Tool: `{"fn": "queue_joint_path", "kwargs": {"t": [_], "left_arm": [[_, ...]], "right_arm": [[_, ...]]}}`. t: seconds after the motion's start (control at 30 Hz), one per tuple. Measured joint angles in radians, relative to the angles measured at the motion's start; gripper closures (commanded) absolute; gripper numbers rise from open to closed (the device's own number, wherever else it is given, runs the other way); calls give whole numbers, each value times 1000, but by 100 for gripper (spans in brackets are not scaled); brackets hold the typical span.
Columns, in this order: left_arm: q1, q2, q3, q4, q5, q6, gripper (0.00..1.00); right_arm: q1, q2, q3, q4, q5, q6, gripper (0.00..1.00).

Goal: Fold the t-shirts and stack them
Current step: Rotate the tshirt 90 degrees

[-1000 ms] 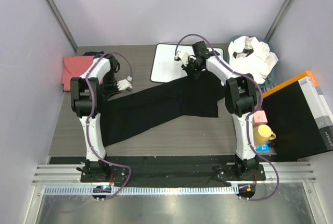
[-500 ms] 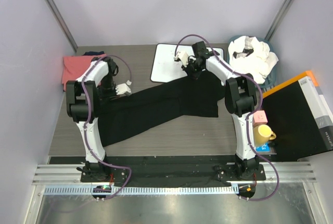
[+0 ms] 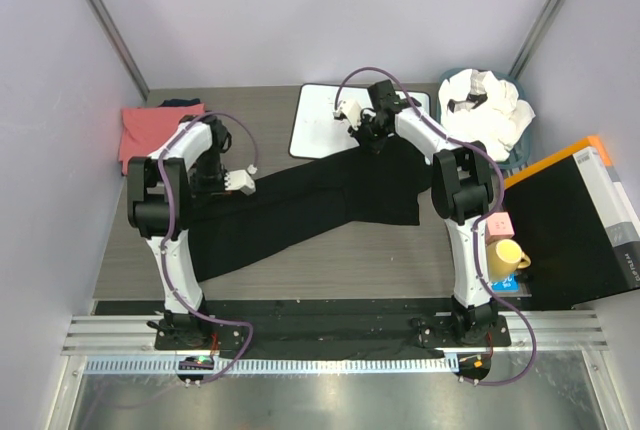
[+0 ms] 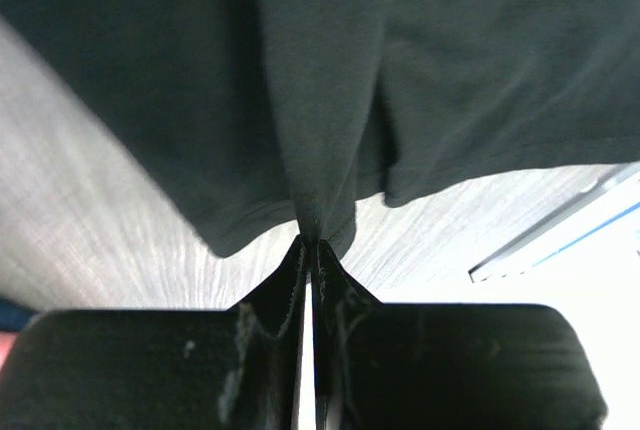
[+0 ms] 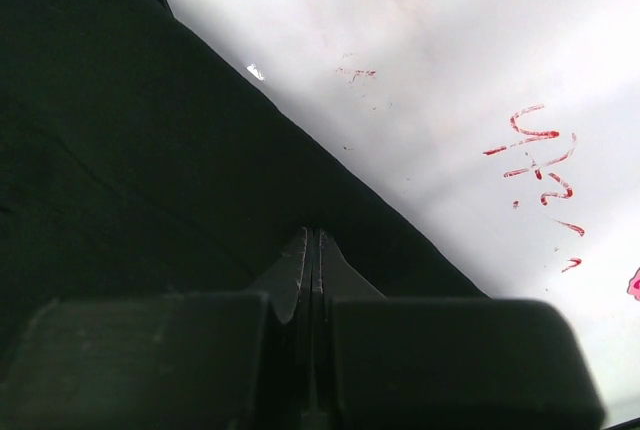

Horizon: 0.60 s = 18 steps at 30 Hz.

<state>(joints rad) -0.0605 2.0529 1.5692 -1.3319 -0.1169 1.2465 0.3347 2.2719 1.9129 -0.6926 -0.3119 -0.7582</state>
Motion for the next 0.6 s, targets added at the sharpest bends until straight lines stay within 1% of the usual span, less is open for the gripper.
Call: {"fn": "queue_joint_path", "kwargs": {"t": [0.23, 0.43, 0.6], "left_arm": [[-18, -40, -45, -2, 1, 45, 98], [-27, -69, -53, 3, 5, 72, 98], [-50, -125, -153, 8, -1, 93, 96]], "right_arm": [[1, 0, -5, -12, 0, -4, 99], [7, 0, -53, -11, 1, -16, 99], [9, -5, -60, -7, 4, -25, 99]]}}
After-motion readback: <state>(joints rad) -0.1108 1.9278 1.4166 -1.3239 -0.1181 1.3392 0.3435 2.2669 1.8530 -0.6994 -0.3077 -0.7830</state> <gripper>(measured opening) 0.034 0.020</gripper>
